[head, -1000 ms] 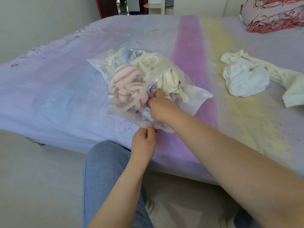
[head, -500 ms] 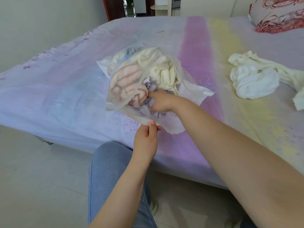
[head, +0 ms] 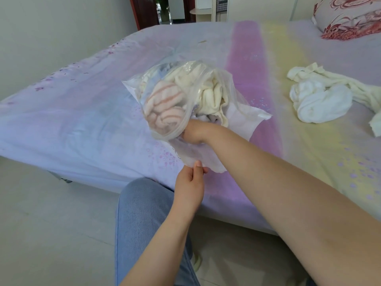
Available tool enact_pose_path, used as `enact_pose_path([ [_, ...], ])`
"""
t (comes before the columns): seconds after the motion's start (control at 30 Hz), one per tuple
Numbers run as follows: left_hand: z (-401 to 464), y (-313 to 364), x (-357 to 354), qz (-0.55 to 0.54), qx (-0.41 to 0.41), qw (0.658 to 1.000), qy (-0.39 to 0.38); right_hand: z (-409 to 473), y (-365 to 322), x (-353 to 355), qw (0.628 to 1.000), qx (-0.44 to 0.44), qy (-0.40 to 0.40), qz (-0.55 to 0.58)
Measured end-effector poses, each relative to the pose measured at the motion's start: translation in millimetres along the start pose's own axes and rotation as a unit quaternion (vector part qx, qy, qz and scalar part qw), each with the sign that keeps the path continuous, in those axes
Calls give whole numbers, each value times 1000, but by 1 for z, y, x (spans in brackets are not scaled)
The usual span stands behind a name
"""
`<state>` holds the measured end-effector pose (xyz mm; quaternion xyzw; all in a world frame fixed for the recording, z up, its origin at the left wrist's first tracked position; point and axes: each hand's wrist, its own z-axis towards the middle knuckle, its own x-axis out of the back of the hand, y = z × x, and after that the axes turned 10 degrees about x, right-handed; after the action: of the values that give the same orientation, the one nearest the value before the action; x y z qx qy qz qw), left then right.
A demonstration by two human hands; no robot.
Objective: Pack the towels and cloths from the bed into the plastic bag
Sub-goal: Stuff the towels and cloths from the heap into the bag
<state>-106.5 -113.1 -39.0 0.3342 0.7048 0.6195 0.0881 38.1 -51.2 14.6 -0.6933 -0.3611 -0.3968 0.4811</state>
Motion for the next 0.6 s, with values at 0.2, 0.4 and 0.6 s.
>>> enact_pose_path([
  [0.2, -3, -5, 1, -33, -2, 999, 7, 20, -6, 15, 999, 10, 38, 37],
  [0.4, 5, 4, -1, -79, -10, 997, 13, 2, 5, 18, 998, -7, -16, -65],
  [0.6, -6, 4, -40, -86, -29, 995, -45, -82, 28, 8, 977, 59, 134, 153],
])
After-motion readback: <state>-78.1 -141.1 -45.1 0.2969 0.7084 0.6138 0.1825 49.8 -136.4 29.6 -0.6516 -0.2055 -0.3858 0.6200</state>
